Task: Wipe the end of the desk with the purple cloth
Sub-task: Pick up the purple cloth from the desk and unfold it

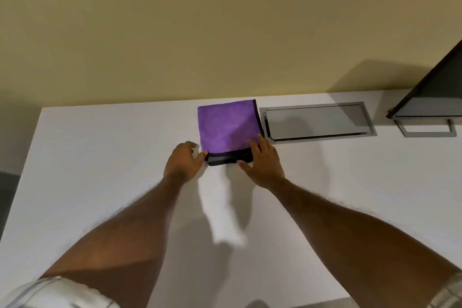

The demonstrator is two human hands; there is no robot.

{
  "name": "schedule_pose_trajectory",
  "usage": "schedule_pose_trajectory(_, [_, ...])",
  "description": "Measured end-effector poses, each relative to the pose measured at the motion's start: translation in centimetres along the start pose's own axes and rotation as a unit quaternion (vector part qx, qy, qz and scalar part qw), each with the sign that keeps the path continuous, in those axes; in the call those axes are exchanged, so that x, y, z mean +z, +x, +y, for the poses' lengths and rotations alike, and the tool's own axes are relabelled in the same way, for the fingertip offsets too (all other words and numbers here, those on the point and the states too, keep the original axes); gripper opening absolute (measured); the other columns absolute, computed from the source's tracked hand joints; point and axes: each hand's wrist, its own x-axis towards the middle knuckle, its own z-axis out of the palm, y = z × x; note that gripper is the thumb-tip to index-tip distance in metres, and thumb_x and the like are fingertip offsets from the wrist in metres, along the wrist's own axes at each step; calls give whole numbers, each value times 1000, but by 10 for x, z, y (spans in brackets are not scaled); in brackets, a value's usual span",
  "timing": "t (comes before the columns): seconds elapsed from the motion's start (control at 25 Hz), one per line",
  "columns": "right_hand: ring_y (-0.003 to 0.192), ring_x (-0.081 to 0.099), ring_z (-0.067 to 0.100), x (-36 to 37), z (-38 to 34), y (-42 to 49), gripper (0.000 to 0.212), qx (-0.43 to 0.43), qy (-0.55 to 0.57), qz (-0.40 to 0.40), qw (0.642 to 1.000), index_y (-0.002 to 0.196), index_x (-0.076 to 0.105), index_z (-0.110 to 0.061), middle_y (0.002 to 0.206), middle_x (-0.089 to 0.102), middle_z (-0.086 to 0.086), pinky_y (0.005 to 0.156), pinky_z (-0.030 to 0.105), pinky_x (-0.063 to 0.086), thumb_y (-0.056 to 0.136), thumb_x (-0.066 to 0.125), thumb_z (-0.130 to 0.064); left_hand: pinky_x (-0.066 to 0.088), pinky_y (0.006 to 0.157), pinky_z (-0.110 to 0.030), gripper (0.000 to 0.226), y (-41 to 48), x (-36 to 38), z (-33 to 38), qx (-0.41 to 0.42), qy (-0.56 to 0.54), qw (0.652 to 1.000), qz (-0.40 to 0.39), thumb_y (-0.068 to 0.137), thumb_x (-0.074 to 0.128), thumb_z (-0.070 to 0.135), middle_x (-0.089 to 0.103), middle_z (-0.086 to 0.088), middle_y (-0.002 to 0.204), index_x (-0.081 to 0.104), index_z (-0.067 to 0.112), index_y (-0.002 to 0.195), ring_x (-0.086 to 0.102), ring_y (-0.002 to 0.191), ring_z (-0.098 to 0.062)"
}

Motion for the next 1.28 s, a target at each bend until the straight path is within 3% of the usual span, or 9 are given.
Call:
schedule_pose_trajectory(0.16, [152,12,33,7,9,17,75,42,42,1,998,152,30,-20,165,15,14,122,48,18,91,55,-56,51,85,-37,50,18,16,14,-87,-111,990,2,86,67,45,67,-6,108,57,11,122,64,100,-28])
schedule_pose_trajectory(0.32, [151,12,35,20,16,17,72,9,17,-11,1000,150,35,-19,165,18,13,122,50,20,91,54,-55,48,80,-34,48,33,34,18,-161,-148,976,15,84,68,42,58,-5,102,58,7,115,57,91,-27])
schedule_pose_trajectory(0.48, [150,15,36,20,25,20,71,-22,-35,-9,999,149,35,-22,163,19,14,122,55,13,90,54,-56,53,76,-38,29,44,43,28,-183,-170,968,-20,87,64,34,63,-13,93,60,6,92,63,91,-36])
schedule_pose_trajectory(0.6, [151,14,33,15,25,21,66,-25,-68,-11,997,143,42,-24,160,26,12,119,61,4,89,52,-60,45,66,-29,19,37,41,38,-106,-159,981,-8,89,58,19,58,-9,96,53,8,103,57,87,-29])
schedule_pose_trajectory(0.76, [142,31,31,-11,14,34,44,-40,5,14,999,128,53,-17,143,46,9,119,55,15,92,55,-42,42,61,-21,32,25,24,51,5,-165,986,13,91,50,8,58,-5,103,47,9,122,57,87,-24])
schedule_pose_trajectory(0.96, [143,34,32,-56,-11,48,69,-92,95,71,989,144,40,-11,152,40,12,115,46,25,85,69,-30,51,77,-39,33,13,-12,72,138,-84,985,52,89,48,11,68,-6,105,57,15,120,61,90,-27])
schedule_pose_trajectory(1.12, [142,38,35,-91,-38,58,76,-254,1,177,951,140,48,-8,154,40,16,113,45,30,73,75,-30,49,75,-39,30,0,-40,83,209,10,976,57,89,48,14,69,-6,102,62,18,115,59,91,-28])
schedule_pose_trajectory(1.2, [138,43,35,-101,-47,58,62,-273,-18,183,944,130,59,-11,146,52,12,113,49,29,71,73,-24,46,72,-35,28,-10,-53,84,228,13,971,70,89,49,15,70,-3,100,65,19,111,60,90,-27])
schedule_pose_trajectory(1.28, [129,52,35,-102,-51,50,36,-249,29,183,951,112,69,-11,121,69,9,113,55,25,76,69,-16,49,74,-36,27,-24,-66,79,221,-9,971,94,89,51,16,73,1,101,66,21,111,62,91,-25])
